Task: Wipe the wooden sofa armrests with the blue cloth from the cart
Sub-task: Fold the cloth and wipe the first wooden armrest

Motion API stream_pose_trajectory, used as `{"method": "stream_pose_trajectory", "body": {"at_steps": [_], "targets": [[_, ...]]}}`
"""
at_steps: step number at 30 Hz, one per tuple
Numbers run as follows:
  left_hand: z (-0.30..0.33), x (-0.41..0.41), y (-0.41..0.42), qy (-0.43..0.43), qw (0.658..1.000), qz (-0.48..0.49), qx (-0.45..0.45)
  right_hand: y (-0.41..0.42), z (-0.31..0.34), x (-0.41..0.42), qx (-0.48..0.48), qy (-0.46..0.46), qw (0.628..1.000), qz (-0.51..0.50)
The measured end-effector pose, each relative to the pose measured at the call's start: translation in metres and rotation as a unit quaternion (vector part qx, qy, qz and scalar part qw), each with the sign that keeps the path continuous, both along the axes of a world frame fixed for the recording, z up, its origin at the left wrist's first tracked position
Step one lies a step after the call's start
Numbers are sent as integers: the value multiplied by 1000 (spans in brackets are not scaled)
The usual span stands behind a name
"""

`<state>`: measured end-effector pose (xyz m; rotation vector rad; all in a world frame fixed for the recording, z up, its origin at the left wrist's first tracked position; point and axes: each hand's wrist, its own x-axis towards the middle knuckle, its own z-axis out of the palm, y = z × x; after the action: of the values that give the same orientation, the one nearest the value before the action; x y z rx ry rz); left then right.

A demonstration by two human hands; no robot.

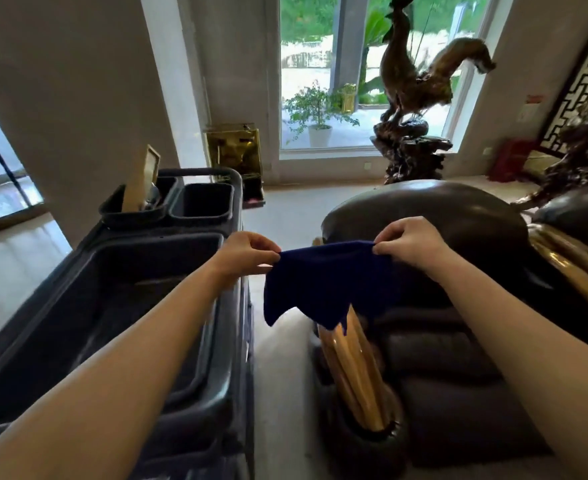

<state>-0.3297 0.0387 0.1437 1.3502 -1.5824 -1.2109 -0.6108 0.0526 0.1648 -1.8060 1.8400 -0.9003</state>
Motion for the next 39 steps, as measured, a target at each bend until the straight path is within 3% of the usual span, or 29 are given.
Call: {"method": "stream_pose_trajectory", "body": {"at_steps": [6, 12, 31, 39], "targets": [[-50, -91, 14, -6, 999, 25, 22, 12, -44, -90, 40, -34, 998, -15], [-116, -133, 6, -69, 996, 45, 24, 4, -117, -130, 100, -42, 994, -10], [-343, -196, -100, -155, 976, 117, 101, -108, -364, -156, 194, -79, 978, -19], [-399, -212, -159, -197, 967, 148, 59, -166, -419, -167, 201, -103, 974, 21]]}}
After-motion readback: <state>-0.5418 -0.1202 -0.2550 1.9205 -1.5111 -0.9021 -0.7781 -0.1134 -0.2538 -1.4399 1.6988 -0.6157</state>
